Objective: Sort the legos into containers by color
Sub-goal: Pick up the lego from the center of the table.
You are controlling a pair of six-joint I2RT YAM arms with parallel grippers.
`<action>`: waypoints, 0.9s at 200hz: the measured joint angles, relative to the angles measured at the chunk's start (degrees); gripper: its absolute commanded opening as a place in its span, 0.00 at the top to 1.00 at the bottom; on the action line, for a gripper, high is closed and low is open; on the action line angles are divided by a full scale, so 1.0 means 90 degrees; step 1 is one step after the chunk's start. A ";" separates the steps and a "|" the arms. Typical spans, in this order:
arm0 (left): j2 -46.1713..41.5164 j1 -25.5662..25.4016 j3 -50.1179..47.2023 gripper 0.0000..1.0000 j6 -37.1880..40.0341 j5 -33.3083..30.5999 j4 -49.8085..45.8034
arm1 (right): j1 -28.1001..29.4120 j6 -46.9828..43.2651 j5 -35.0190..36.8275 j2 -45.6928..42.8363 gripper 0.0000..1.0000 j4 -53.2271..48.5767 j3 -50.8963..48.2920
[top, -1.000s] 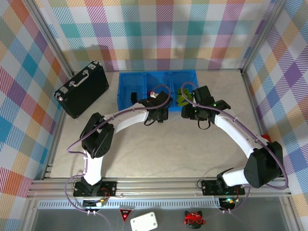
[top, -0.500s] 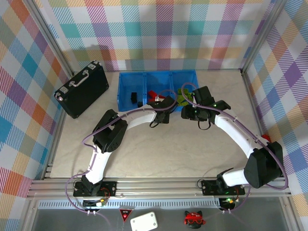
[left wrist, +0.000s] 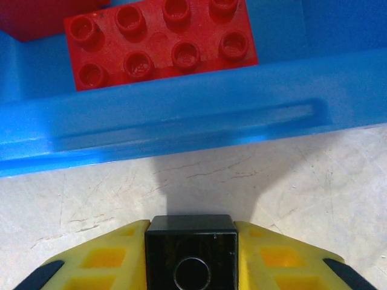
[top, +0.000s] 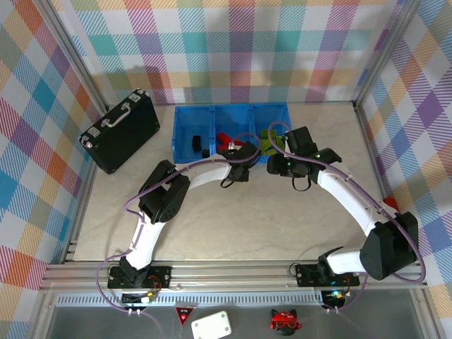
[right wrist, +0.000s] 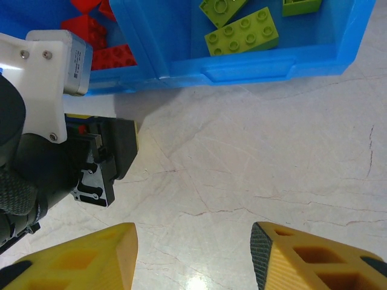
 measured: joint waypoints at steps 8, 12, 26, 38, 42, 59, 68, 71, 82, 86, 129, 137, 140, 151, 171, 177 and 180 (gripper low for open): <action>-0.0012 -0.0005 -0.0002 0.69 0.0000 0.0000 0.0000 | 0.0000 -0.0002 0.0000 -0.0012 0.46 -0.0010 0.0000; -0.0015 -0.0005 -0.0002 0.69 0.0000 0.0000 -0.0005 | -0.0002 0.0000 0.0000 -0.0019 0.46 -0.0017 0.0000; -0.0063 -0.0012 -0.0005 0.69 0.0000 0.0000 -0.0019 | -0.0002 0.0000 0.0000 -0.0041 0.46 -0.0029 -0.0002; -0.0172 -0.0017 -0.0024 0.69 0.0005 0.0000 -0.0049 | 0.0000 -0.0002 0.0002 -0.0053 0.46 -0.0036 -0.0007; -0.0216 -0.0019 -0.0032 0.69 0.0005 -0.0002 -0.0053 | 0.0000 -0.0002 0.0000 -0.0053 0.46 -0.0036 -0.0007; -0.0474 -0.0022 -0.0046 0.69 0.0034 -0.0019 -0.0078 | 0.0000 -0.0002 0.0002 -0.0058 0.46 -0.0041 -0.0012; -0.0663 -0.0022 -0.0046 0.69 0.0063 -0.0049 -0.0102 | 0.0000 -0.0002 0.0002 -0.0058 0.46 -0.0039 -0.0012; -0.0719 -0.0022 -0.0046 0.69 0.0073 -0.0058 -0.0114 | 0.0000 0.0000 0.0002 -0.0058 0.46 -0.0041 -0.0012; -0.0976 -0.0022 -0.0046 0.69 0.0134 -0.0109 -0.0168 | 0.0000 -0.0002 0.0002 -0.0058 0.46 -0.0046 -0.0012; -0.1054 -0.0022 -0.0046 0.69 0.0160 -0.0126 -0.0197 | 0.0000 -0.0002 0.0002 -0.0058 0.46 -0.0051 -0.0012; -0.1785 0.0180 -0.0027 0.69 0.0476 -0.0325 -0.0442 | 0.0000 -0.0002 0.0005 -0.0058 0.46 -0.0112 -0.0012; -0.1860 0.0272 -0.0010 0.69 0.0544 -0.0355 -0.0508 | -0.0002 -0.0002 0.0002 -0.0058 0.46 -0.0119 -0.0012; -0.1882 0.0306 -0.0002 0.69 0.0561 -0.0359 -0.0529 | -0.0002 -0.0002 0.0005 -0.0058 0.46 -0.0124 -0.0012; -0.1960 0.0491 0.0015 0.69 0.0670 -0.0406 -0.0578 | 0.0000 -0.0002 0.0005 -0.0058 0.46 -0.0134 -0.0012; -0.2018 0.0857 0.0080 0.69 0.0838 -0.0474 -0.0634 | 0.0000 0.0000 0.0002 -0.0058 0.46 -0.0134 -0.0012; -0.2023 0.0967 0.0092 0.69 0.0877 -0.0481 -0.0646 | -0.0002 0.0000 0.0002 -0.0058 0.46 -0.0136 -0.0012; -0.2025 0.1020 0.0097 0.69 0.0891 -0.0486 -0.0651 | 0.0000 0.0000 0.0002 -0.0058 0.46 -0.0136 -0.0012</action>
